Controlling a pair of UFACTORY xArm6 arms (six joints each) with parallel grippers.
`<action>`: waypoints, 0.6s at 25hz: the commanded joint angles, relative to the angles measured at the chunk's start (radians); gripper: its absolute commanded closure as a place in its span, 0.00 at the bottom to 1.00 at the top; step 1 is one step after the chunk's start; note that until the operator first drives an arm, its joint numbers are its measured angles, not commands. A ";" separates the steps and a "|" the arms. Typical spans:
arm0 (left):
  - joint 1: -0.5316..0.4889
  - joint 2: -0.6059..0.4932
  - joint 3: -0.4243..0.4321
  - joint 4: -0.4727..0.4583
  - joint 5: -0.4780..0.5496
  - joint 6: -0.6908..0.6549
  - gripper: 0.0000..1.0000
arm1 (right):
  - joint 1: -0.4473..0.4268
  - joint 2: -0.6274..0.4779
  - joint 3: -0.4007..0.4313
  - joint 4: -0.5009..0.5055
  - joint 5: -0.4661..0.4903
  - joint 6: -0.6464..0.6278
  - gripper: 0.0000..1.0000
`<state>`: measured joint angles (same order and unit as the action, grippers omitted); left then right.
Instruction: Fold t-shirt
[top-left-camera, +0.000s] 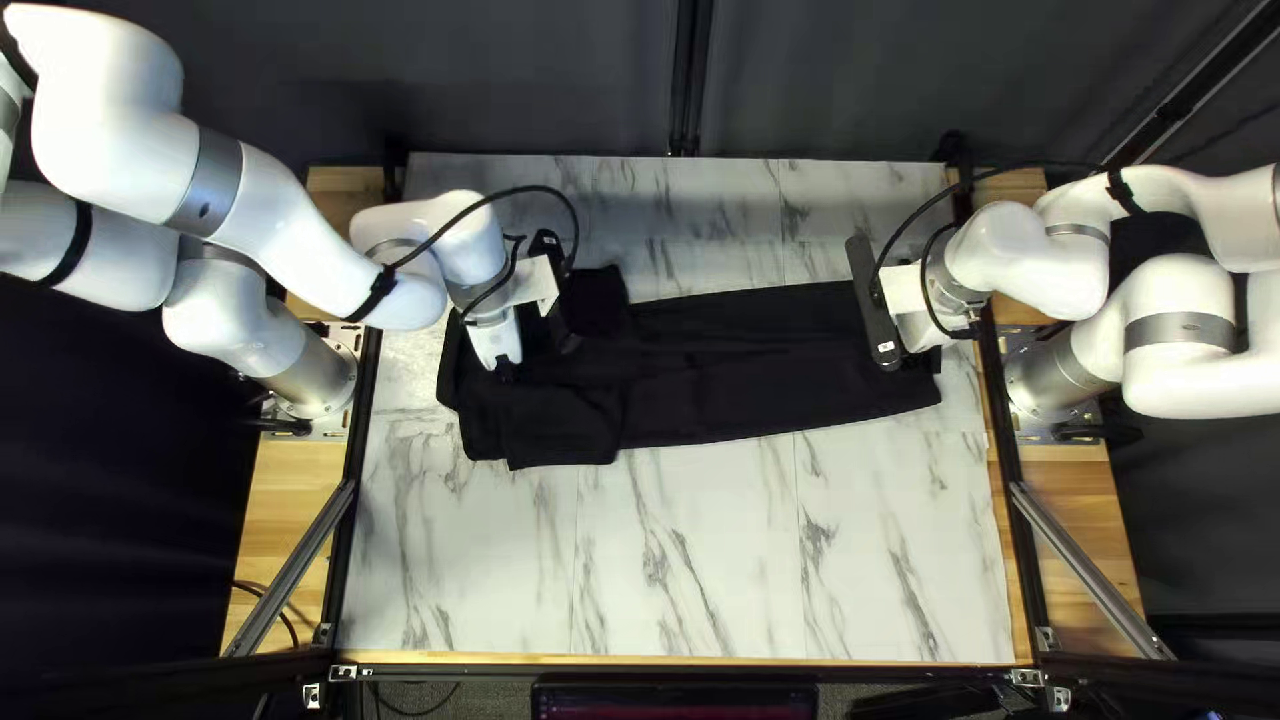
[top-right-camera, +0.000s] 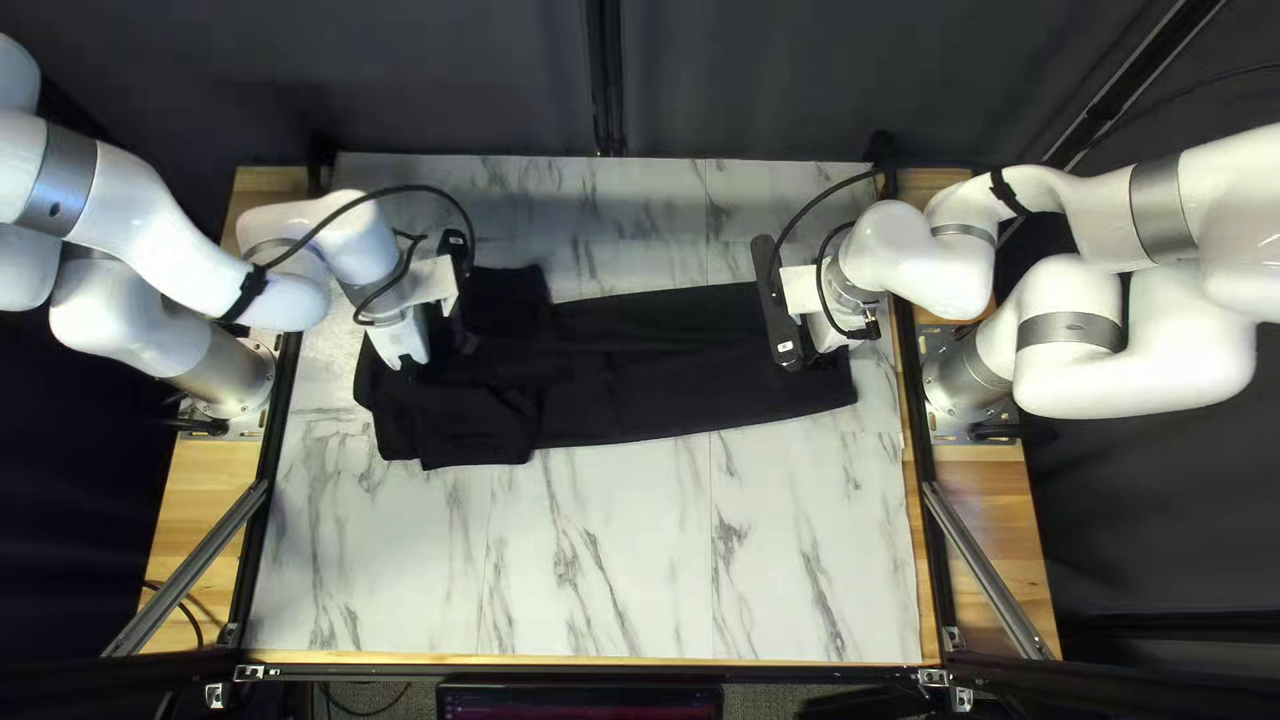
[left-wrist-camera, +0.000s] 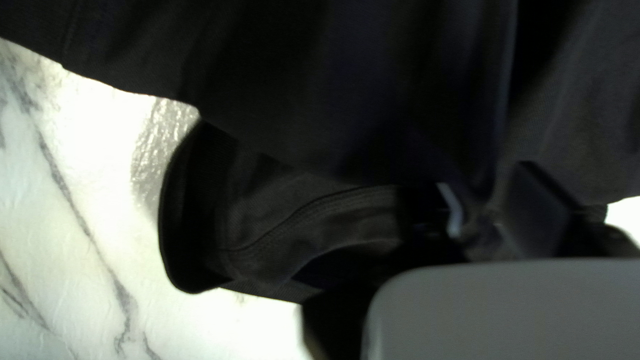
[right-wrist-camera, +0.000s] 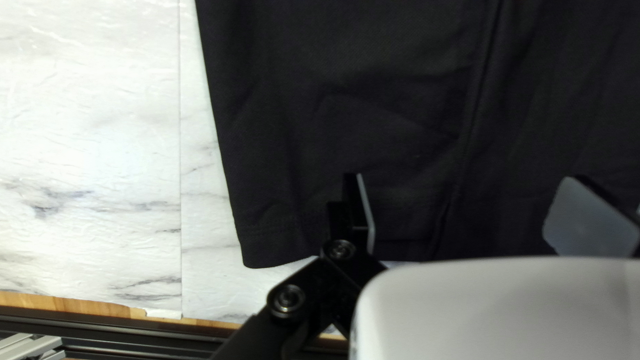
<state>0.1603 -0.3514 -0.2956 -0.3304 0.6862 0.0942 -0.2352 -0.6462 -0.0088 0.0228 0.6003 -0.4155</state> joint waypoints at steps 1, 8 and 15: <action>0.012 -0.036 -0.014 0.023 0.034 -0.008 1.00 | 0.001 -0.005 0.004 0.000 0.003 0.004 0.00; 0.061 -0.097 -0.068 0.092 0.112 0.004 1.00 | 0.007 -0.042 0.011 -0.004 0.032 0.020 0.00; 0.145 -0.095 -0.145 0.164 0.166 0.087 1.00 | 0.017 -0.062 0.019 -0.005 0.046 0.040 0.00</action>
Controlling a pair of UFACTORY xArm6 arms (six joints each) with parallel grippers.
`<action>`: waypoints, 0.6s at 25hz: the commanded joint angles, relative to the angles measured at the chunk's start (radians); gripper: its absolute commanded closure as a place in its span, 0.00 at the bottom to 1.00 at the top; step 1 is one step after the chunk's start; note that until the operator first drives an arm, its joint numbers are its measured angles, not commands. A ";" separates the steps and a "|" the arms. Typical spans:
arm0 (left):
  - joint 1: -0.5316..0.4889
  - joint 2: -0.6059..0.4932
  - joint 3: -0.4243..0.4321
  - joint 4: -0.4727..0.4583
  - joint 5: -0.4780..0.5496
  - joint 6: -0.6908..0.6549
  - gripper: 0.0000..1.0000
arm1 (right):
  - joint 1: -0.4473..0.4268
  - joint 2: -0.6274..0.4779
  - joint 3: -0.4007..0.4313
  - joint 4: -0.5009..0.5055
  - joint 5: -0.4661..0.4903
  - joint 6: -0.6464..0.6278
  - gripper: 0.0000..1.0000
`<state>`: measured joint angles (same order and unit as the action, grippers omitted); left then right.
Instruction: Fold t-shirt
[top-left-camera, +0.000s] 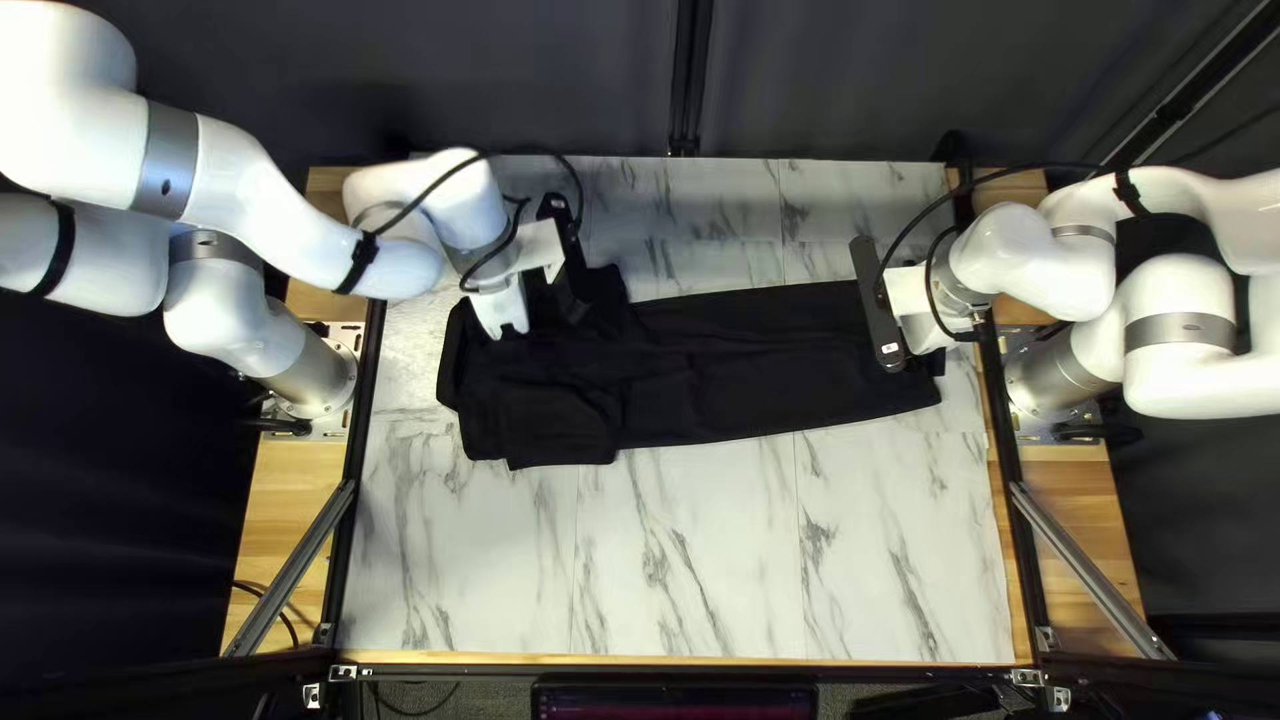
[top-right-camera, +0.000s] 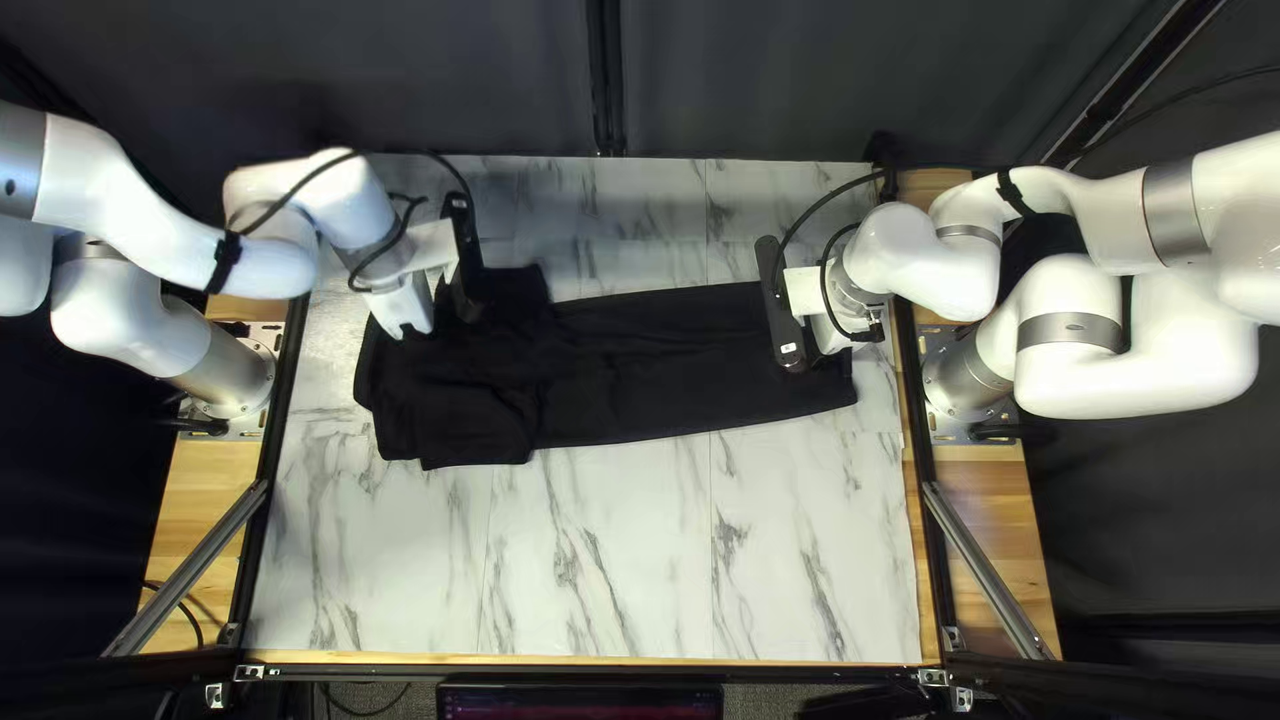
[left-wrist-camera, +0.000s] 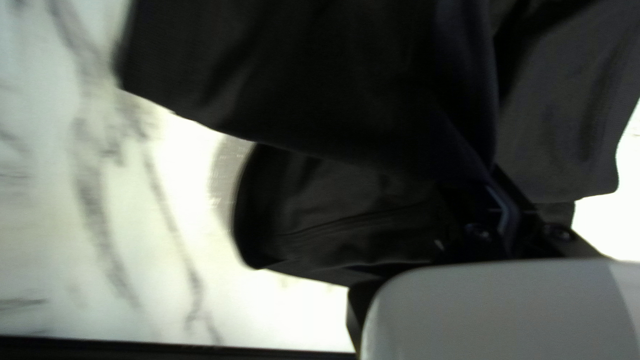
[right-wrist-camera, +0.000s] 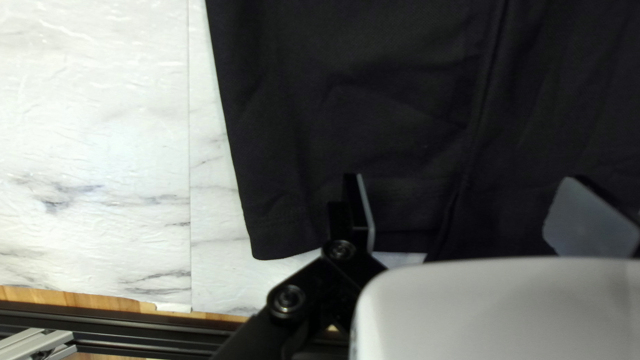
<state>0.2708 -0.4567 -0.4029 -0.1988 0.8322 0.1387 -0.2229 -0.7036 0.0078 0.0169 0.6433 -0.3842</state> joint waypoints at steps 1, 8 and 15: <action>0.042 0.015 -0.047 0.038 0.024 0.052 1.00 | 0.007 -0.006 0.003 0.001 0.005 0.012 0.00; 0.075 0.019 -0.092 0.095 0.050 0.106 0.99 | 0.013 -0.044 0.011 0.002 0.037 0.028 0.00; 0.111 0.007 -0.099 0.136 0.050 0.154 0.99 | 0.022 -0.066 0.015 -0.004 0.060 0.049 0.00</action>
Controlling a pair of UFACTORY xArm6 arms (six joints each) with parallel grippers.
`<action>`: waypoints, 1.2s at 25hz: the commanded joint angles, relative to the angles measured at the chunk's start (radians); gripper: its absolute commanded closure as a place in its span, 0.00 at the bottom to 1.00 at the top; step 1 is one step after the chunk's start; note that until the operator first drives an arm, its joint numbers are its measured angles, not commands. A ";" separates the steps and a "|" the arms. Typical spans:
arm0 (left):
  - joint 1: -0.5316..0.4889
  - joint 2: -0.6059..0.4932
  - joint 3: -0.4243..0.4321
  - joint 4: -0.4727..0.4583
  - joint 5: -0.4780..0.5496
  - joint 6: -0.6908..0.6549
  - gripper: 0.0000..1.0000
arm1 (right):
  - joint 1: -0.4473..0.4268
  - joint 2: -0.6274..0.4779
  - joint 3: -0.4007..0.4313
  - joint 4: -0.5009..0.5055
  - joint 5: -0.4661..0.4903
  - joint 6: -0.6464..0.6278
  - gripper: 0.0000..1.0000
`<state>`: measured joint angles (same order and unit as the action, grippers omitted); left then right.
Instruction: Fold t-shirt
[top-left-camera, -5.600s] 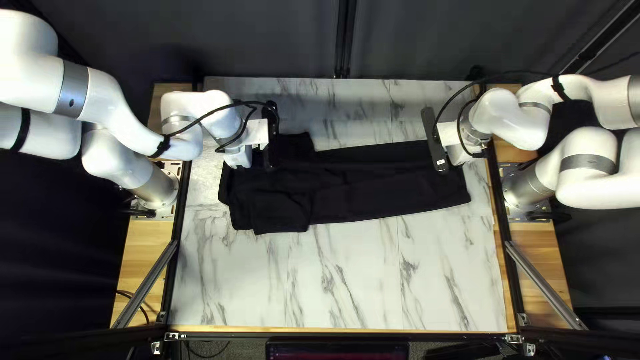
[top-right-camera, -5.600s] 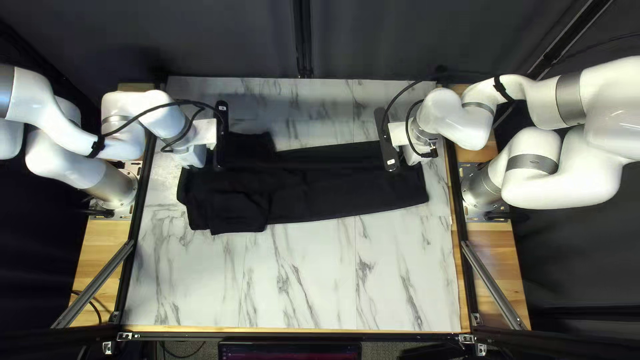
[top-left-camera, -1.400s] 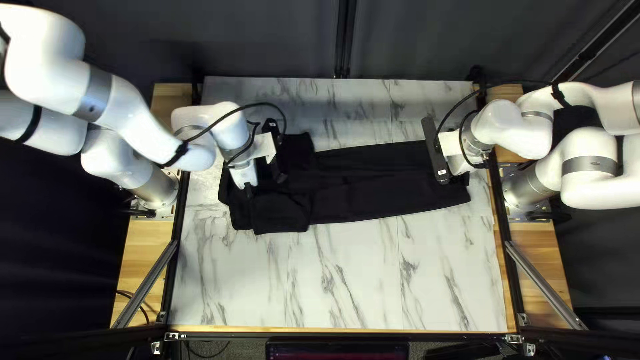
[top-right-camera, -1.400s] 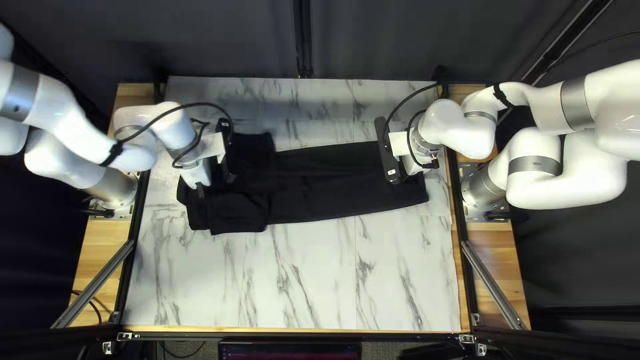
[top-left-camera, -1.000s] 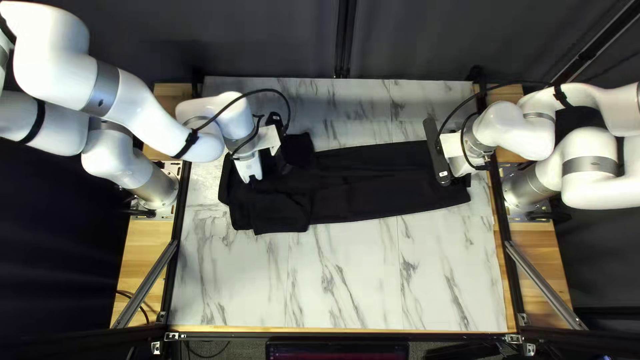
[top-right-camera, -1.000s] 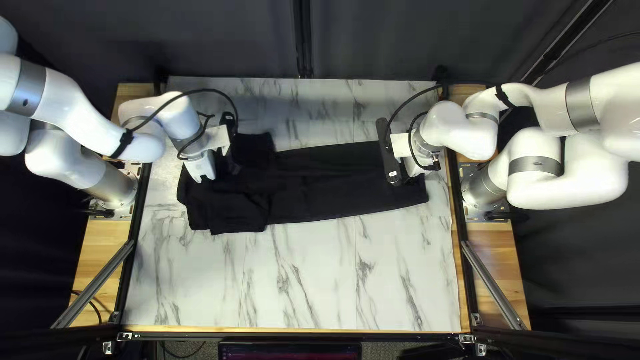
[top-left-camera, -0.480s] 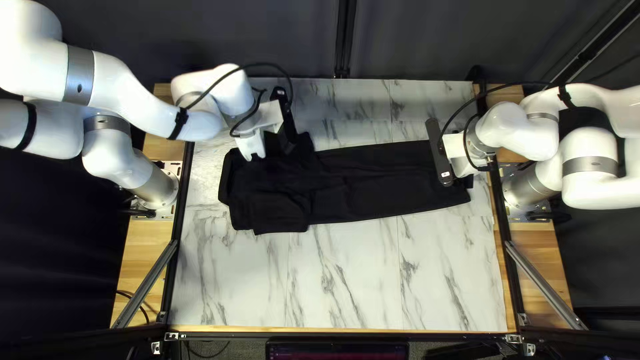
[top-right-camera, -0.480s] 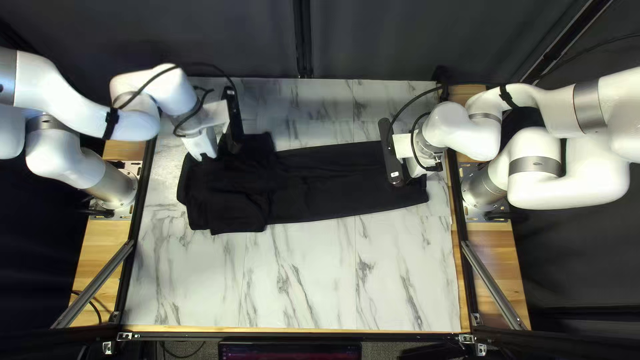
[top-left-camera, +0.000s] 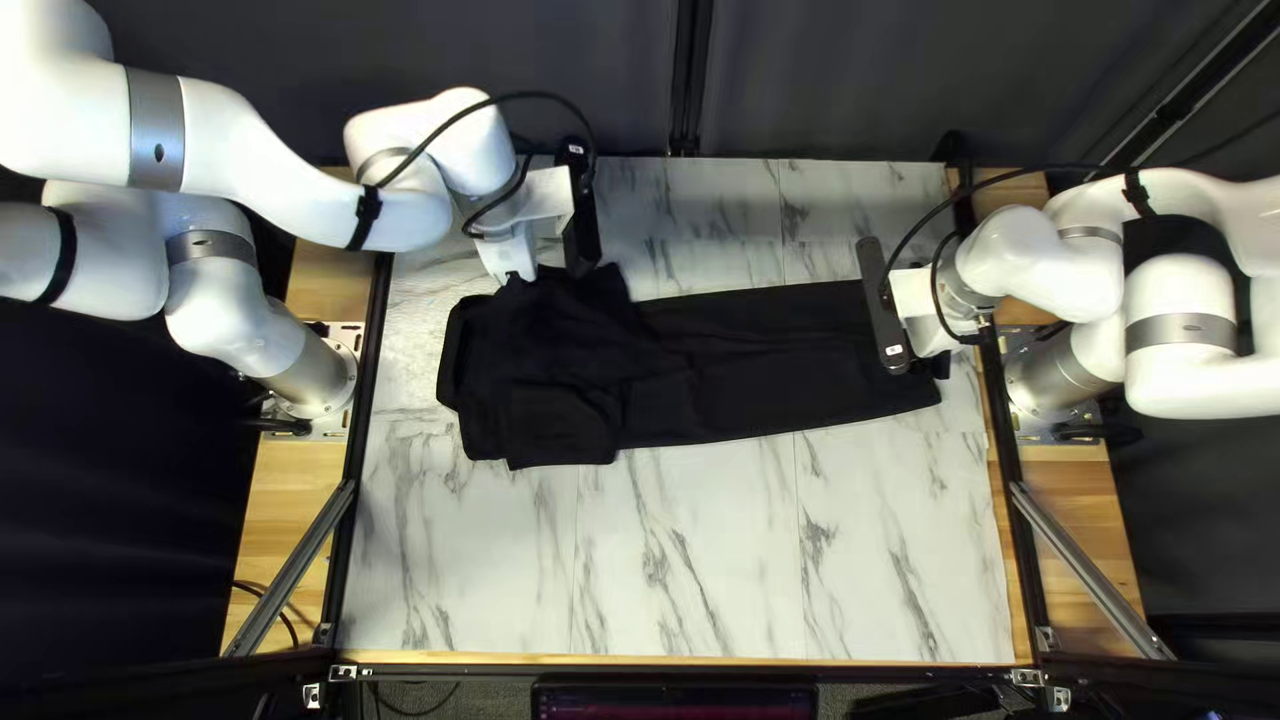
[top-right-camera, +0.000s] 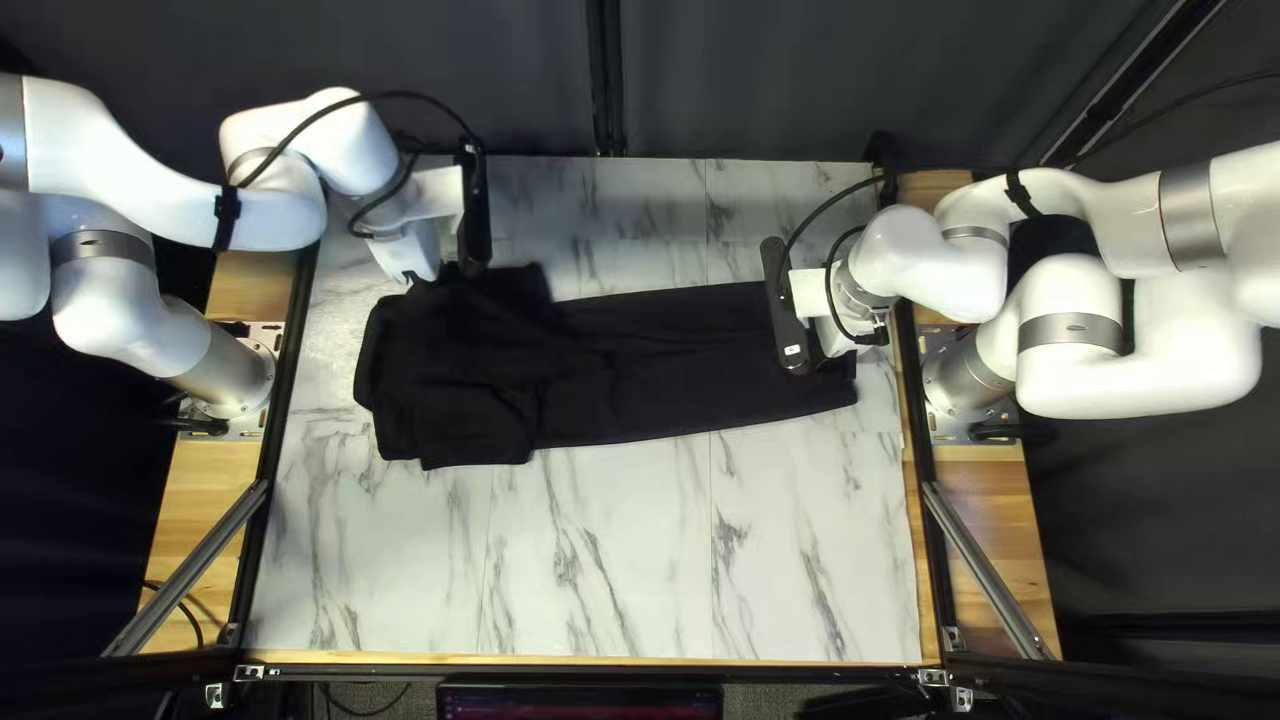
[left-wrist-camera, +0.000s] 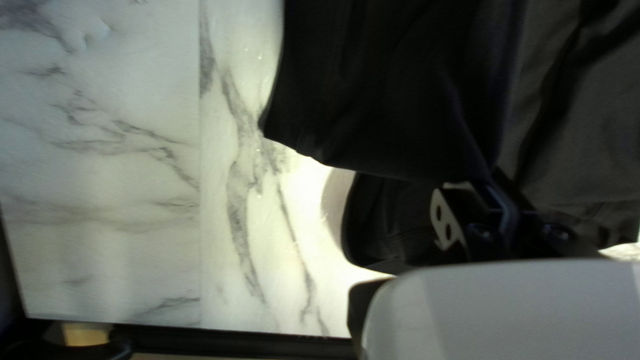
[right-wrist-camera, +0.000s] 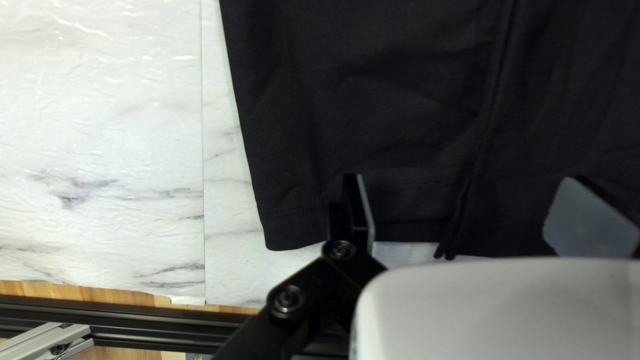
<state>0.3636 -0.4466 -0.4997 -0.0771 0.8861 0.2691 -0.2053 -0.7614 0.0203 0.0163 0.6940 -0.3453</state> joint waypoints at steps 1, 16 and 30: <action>0.025 0.000 -0.007 0.016 -0.006 0.033 0.99 | 0.007 -0.011 0.003 -0.004 0.012 0.013 0.00; 0.112 0.031 -0.065 0.013 -0.005 0.173 1.00 | 0.023 -0.050 0.007 -0.009 0.063 0.073 0.00; 0.122 0.006 -0.019 0.027 -0.040 0.187 0.99 | 0.053 -0.084 0.022 -0.016 0.083 0.115 0.00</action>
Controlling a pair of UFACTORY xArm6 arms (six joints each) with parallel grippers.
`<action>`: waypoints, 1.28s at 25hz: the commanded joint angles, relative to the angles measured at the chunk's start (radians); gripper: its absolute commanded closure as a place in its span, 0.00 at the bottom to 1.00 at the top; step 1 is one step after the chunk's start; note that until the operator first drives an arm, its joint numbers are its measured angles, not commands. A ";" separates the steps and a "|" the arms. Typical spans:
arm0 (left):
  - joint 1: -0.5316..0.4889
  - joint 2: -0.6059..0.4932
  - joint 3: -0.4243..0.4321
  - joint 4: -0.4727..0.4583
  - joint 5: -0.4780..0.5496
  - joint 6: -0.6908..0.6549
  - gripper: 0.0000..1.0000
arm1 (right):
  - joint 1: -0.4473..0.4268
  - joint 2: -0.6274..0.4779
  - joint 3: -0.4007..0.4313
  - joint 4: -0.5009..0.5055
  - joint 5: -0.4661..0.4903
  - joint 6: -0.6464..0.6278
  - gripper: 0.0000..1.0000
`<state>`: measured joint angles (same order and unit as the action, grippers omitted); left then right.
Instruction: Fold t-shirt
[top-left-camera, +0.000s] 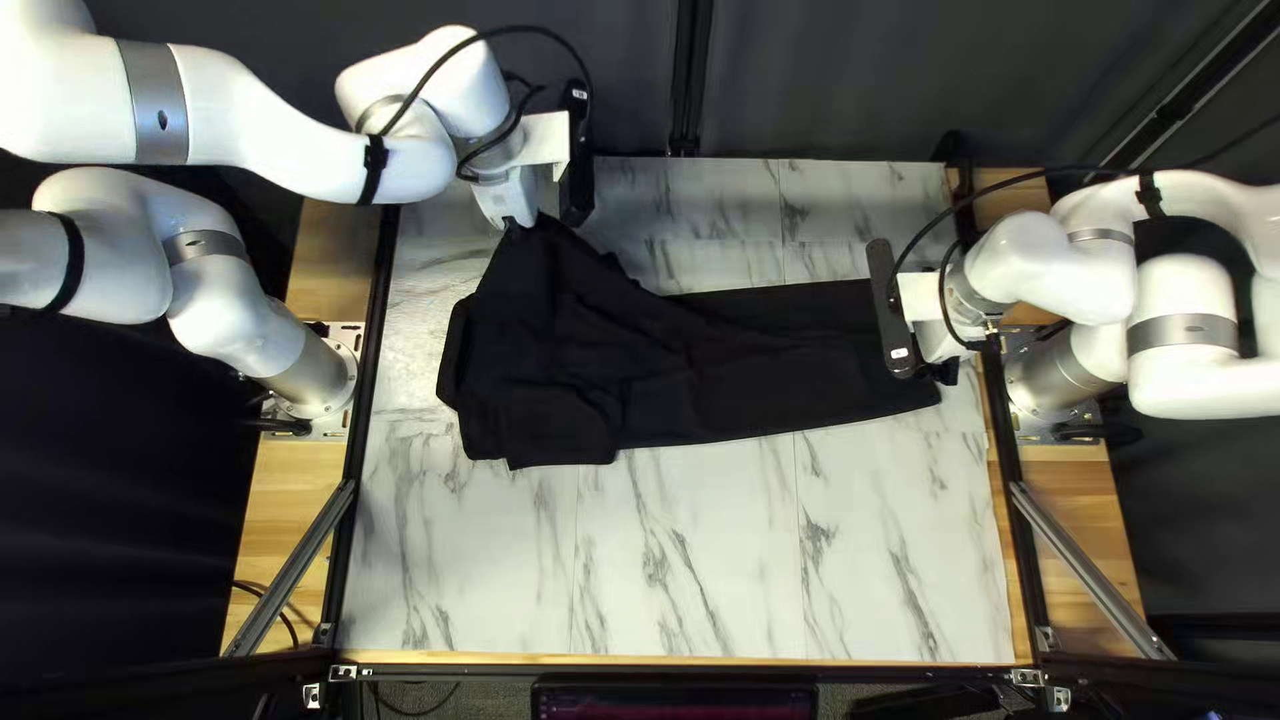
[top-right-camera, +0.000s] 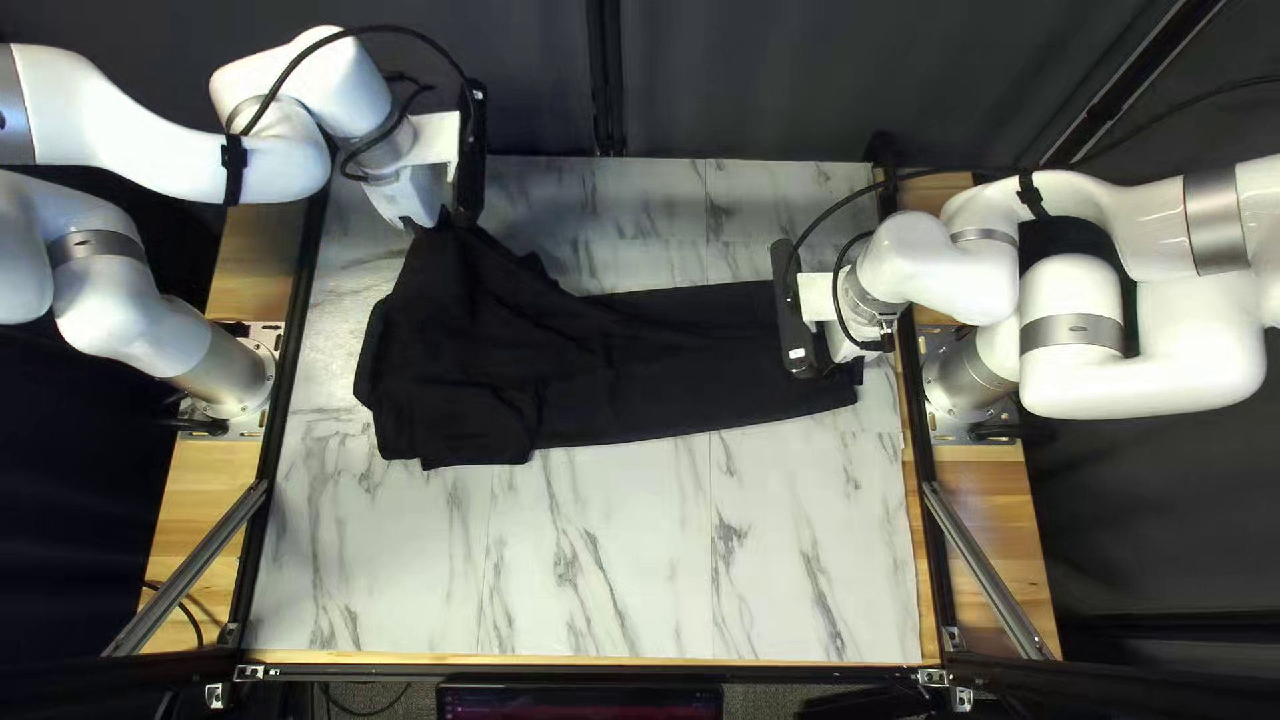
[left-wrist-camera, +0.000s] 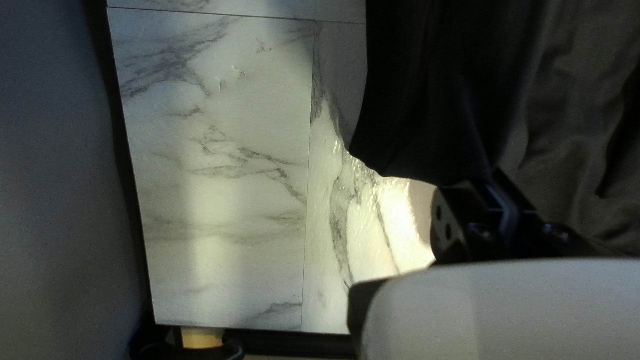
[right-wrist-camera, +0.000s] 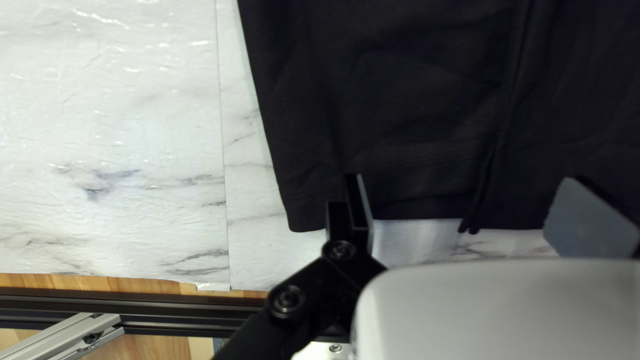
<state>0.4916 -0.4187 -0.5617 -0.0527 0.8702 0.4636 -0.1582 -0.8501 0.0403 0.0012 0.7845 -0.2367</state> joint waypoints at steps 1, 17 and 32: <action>-0.007 -0.026 0.051 0.003 -0.028 -0.010 1.00 | 0.007 0.005 0.002 -0.001 -0.008 0.006 0.00; -0.038 -0.089 0.074 0.014 0.002 -0.047 1.00 | -0.122 0.129 -0.017 -0.032 -0.126 -0.122 0.00; -0.036 -0.097 0.086 0.012 -0.006 -0.046 1.00 | -0.155 0.303 -0.042 -0.018 -0.240 -0.184 1.00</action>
<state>0.4557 -0.5144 -0.4754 -0.0408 0.8623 0.4185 -0.3125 -0.5416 0.0001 -0.0165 0.5349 -0.4183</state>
